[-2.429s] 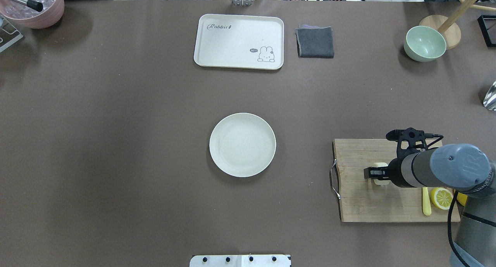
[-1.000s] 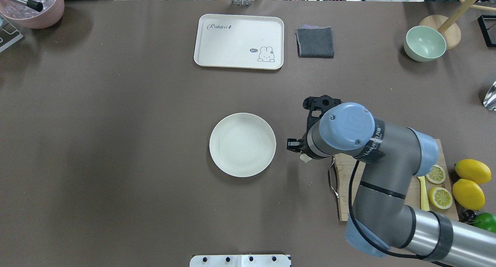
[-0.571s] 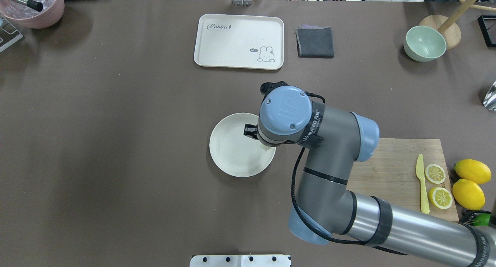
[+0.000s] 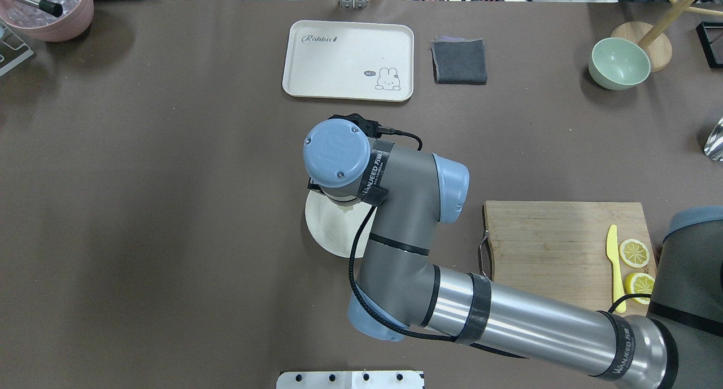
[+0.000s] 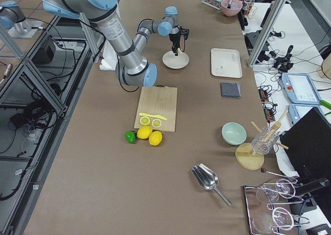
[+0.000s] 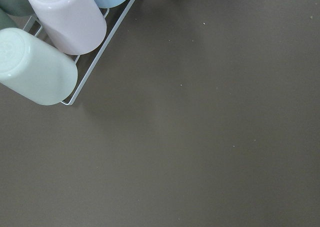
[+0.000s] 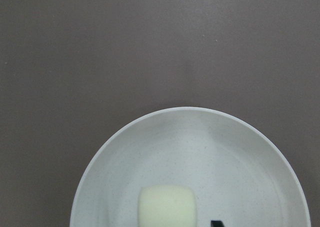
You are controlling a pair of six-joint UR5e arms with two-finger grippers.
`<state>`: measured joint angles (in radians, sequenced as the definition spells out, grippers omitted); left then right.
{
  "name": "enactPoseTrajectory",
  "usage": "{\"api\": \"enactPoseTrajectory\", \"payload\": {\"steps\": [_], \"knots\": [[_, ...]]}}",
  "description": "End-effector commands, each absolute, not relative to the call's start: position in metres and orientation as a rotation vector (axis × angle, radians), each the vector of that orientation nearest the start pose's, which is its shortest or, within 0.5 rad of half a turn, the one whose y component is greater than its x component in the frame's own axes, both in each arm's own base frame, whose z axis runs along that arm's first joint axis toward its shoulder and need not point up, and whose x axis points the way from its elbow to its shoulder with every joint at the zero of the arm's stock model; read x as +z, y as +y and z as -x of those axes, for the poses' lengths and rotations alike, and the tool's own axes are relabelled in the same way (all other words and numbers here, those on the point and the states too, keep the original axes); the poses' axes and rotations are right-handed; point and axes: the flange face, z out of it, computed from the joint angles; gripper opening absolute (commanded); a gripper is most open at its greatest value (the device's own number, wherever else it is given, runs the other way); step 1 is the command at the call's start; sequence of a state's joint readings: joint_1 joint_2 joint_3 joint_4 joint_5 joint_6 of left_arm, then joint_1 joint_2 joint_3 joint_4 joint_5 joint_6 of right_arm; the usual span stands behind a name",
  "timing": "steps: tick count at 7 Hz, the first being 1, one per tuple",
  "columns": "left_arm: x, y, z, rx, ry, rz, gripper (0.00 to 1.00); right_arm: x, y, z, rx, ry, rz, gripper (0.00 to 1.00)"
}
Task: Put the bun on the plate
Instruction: 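Carry the bun with the right gripper over the white plate, then lower the bun onto the plate and open the right gripper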
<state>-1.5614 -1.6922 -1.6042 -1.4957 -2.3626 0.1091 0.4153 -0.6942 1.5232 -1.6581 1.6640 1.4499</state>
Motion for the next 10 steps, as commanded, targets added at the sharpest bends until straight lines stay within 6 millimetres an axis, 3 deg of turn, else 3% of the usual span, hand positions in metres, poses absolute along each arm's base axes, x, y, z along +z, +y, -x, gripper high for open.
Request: {"api": "enactPoseTrajectory", "payload": {"steps": [1, 4, 5, 6, 7, 8, 10], "knots": [[0.587, -0.544, 0.058, 0.143, 0.786, -0.113, 0.98, 0.151, -0.407, 0.621, 0.245, -0.738, -0.123, 0.98], [0.589, -0.545, 0.057, 0.144, 0.786, -0.111, 0.98, 0.139, -0.437, 0.588, 0.267, -0.776, -0.103, 0.99], [0.597, -0.544, 0.058, 0.135, 0.787, -0.092, 0.98, 0.141, -0.457, 0.571, 0.275, -0.781, -0.084, 0.99], [0.622, -0.527, 0.058, 0.111, 0.792, -0.042, 0.98, 0.141, -0.48, 0.549, 0.262, -0.793, -0.065, 0.99], [0.648, -0.506, 0.057, 0.09, 0.799, 0.008, 0.98, 0.142, -0.504, 0.522, 0.259, -0.81, -0.047, 0.99], [0.653, -0.492, 0.06, 0.092, 0.79, 0.003, 0.98, 0.159, -0.521, 0.483, 0.233, -0.822, -0.047, 0.99], [0.642, -0.458, 0.061, 0.103, 0.786, -0.015, 0.98, 0.207, -0.556, 0.393, 0.176, -0.827, -0.065, 1.0]]}}
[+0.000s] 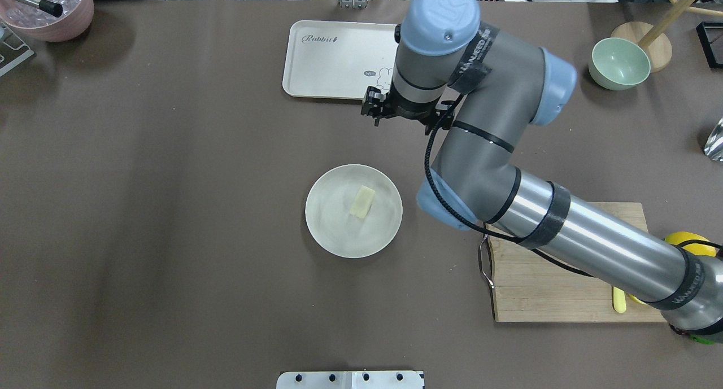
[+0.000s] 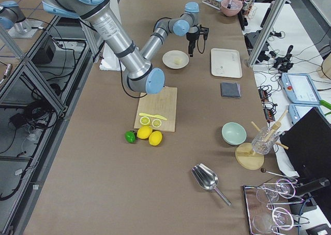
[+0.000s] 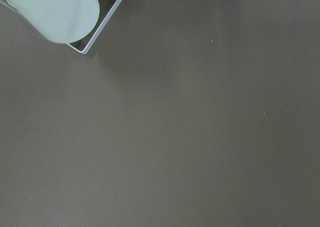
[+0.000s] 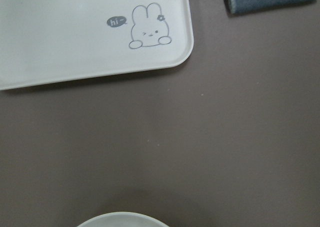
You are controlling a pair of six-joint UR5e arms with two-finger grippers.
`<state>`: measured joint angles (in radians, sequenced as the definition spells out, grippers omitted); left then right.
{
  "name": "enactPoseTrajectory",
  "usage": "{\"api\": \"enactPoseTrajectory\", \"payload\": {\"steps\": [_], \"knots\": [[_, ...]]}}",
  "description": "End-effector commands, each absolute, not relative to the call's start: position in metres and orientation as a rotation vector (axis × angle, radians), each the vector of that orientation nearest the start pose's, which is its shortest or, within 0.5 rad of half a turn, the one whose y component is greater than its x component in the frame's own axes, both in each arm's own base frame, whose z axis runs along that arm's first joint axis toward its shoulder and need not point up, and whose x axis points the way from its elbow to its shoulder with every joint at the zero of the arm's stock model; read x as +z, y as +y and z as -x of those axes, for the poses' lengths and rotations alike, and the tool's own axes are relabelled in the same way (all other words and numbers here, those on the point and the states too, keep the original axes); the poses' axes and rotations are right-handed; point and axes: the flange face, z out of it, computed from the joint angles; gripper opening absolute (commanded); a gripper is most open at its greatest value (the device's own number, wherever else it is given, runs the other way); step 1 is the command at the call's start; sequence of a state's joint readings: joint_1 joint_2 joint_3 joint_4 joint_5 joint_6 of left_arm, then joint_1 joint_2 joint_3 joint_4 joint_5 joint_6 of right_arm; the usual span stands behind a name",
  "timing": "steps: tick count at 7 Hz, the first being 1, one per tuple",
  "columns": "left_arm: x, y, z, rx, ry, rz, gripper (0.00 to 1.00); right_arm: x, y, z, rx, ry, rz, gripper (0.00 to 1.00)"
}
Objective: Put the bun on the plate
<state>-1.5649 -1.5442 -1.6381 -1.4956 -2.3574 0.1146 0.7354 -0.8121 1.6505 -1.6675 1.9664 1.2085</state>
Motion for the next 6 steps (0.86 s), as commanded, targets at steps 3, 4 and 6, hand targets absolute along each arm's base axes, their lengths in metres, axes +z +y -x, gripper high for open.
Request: {"api": "enactPoseTrajectory", "payload": {"steps": [3, 4, 6], "knots": [[0.633, -0.466, 0.06, 0.075, 0.787, 0.045, 0.98, 0.272, -0.6, 0.285, 0.129, -0.8, -0.09, 1.0], [0.636, -0.464, 0.062, 0.072, 0.786, 0.048, 0.98, 0.317, -0.591, 0.239, 0.09, -0.781, -0.094, 1.0], [0.636, -0.465, 0.065, 0.078, 0.743, 0.042, 0.98, 0.398, -0.58, 0.134, 0.057, -0.804, -0.06, 1.0]]}}
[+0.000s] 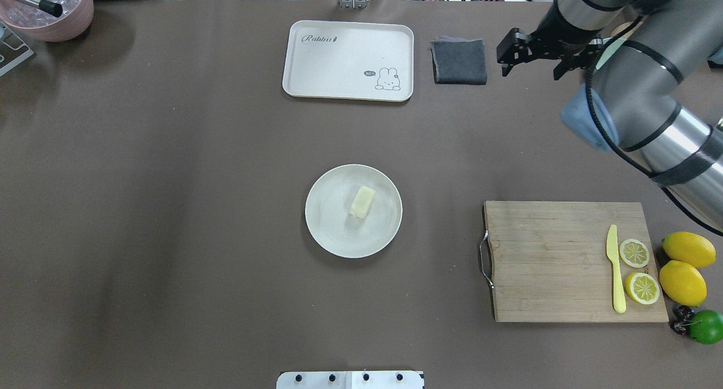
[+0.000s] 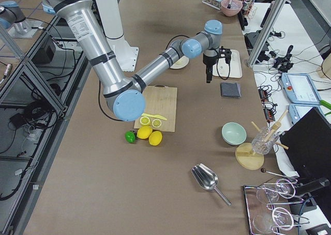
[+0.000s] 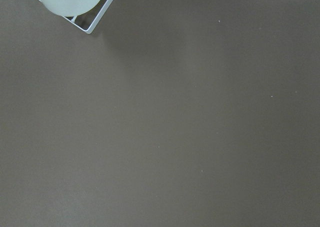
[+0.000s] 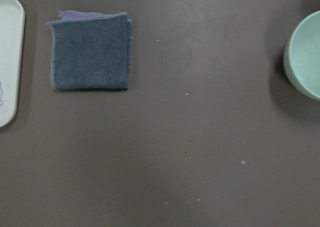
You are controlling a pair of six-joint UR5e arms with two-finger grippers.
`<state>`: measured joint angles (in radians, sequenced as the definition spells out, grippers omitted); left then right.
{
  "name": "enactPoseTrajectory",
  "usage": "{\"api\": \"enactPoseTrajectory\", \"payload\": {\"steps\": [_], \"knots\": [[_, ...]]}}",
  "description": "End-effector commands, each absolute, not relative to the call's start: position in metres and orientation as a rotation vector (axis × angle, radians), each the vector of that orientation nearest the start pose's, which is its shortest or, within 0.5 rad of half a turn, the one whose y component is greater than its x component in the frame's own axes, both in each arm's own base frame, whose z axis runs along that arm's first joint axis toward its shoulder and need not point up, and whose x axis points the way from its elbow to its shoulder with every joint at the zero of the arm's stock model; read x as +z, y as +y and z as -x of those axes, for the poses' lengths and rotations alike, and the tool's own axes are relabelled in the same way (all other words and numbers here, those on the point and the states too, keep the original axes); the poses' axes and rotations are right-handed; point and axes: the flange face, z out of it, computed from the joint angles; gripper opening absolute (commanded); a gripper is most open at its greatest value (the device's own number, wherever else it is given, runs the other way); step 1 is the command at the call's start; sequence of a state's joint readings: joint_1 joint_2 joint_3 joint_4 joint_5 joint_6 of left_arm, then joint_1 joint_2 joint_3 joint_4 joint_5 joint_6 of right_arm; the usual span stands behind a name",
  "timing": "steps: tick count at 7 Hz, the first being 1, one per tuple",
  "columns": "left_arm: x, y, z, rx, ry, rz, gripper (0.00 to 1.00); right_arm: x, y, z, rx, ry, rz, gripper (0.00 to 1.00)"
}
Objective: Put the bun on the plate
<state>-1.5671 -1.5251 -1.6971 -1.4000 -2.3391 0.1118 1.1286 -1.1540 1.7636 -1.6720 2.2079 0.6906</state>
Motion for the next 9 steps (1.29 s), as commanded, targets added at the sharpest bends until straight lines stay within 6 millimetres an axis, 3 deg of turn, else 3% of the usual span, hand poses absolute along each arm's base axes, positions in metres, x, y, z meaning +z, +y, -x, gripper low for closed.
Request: {"api": "enactPoseTrajectory", "payload": {"steps": [1, 3, 4, 7, 9], "knots": [[0.627, -0.467, 0.065, 0.087, 0.743, 0.021, 0.98, 0.457, -0.547, 0.102, 0.031, -0.775, -0.027, 1.0], [0.633, -0.46, 0.065, 0.086, 0.744, 0.028, 0.98, 0.553, -0.493, 0.012, -0.051, -0.734, -0.019, 1.0], [0.628, -0.464, 0.065, 0.088, 0.742, 0.018, 0.98, 0.576, -0.475, -0.016, -0.054, -0.723, -0.023, 1.0], [0.631, -0.46, 0.065, 0.085, 0.745, 0.025, 0.98, 0.589, -0.462, -0.063, -0.085, -0.701, -0.033, 1.0], [0.631, -0.459, 0.066, 0.081, 0.75, 0.026, 0.98, 0.598, -0.458, -0.073, -0.154, -0.676, -0.048, 1.0]]}}
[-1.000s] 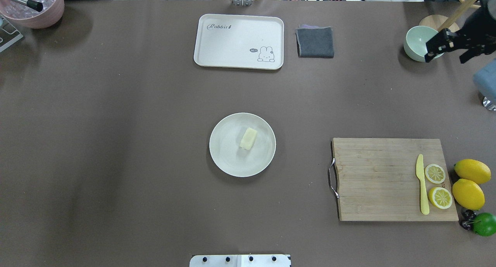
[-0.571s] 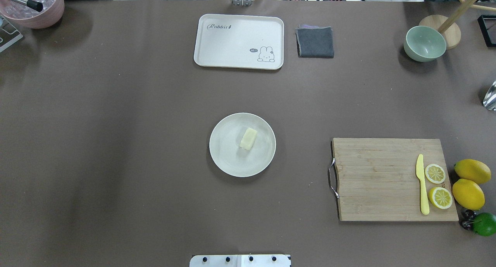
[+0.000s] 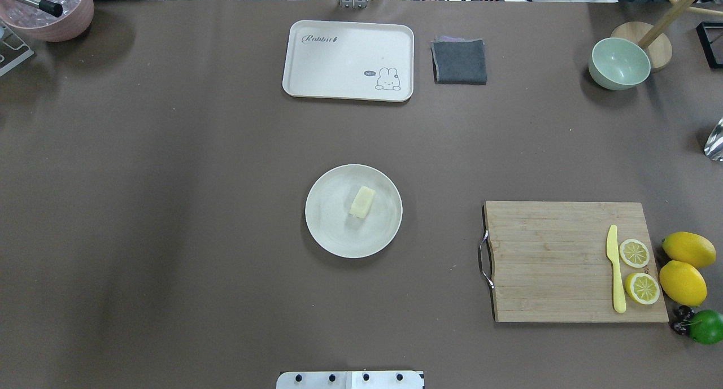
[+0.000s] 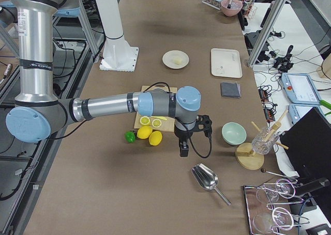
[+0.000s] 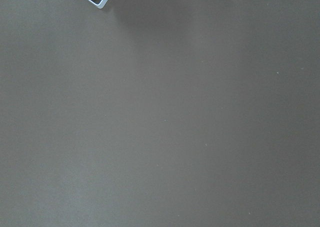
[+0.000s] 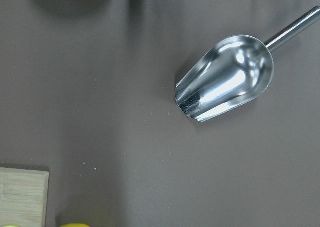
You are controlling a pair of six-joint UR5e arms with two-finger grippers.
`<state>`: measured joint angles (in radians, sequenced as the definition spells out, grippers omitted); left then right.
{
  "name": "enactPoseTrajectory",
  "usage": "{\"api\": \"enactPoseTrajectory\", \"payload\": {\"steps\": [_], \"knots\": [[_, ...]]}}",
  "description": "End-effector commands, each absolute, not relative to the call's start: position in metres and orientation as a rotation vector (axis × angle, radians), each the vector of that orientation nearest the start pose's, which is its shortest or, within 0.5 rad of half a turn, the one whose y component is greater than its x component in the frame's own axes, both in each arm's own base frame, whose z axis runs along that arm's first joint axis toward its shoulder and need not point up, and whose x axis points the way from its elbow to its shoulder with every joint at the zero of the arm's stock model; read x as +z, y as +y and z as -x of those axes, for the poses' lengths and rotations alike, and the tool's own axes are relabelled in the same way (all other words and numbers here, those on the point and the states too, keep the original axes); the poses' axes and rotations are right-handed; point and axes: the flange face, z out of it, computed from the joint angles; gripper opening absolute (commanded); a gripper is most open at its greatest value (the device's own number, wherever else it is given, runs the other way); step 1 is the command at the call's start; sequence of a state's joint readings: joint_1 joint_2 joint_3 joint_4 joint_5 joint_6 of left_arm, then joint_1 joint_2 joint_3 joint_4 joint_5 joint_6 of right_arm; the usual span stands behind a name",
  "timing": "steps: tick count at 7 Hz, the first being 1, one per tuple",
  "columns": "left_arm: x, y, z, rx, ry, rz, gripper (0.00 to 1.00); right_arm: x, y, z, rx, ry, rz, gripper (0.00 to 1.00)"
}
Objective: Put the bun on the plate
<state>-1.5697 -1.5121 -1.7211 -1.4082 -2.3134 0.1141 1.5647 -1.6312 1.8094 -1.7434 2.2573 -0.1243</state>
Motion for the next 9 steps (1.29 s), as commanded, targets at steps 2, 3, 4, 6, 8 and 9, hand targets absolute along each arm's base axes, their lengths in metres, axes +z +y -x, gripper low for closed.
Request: {"api": "enactPoseTrajectory", "payload": {"steps": [2, 3, 4, 6, 8, 9], "knots": [[0.643, -0.459, 0.065, 0.074, 0.75, 0.046, 0.98, 0.598, -0.461, -0.072, -0.124, -0.701, -0.017, 1.0], [0.642, -0.46, 0.064, 0.075, 0.756, 0.044, 0.98, 0.597, -0.461, -0.072, -0.088, -0.703, -0.013, 1.0], [0.64, -0.462, 0.064, 0.077, 0.756, 0.04, 0.98, 0.592, -0.459, -0.069, -0.091, -0.741, -0.024, 1.0], [0.638, -0.465, 0.065, 0.079, 0.755, 0.035, 0.98, 0.591, -0.458, -0.075, -0.12, -0.666, -0.081, 1.0], [0.637, -0.465, 0.065, 0.08, 0.754, 0.032, 0.98, 0.603, -0.454, -0.073, -0.116, -0.682, -0.076, 1.0], [0.637, -0.465, 0.065, 0.08, 0.754, 0.034, 0.98, 0.601, -0.453, -0.072, -0.122, -0.69, -0.083, 1.0]]}}
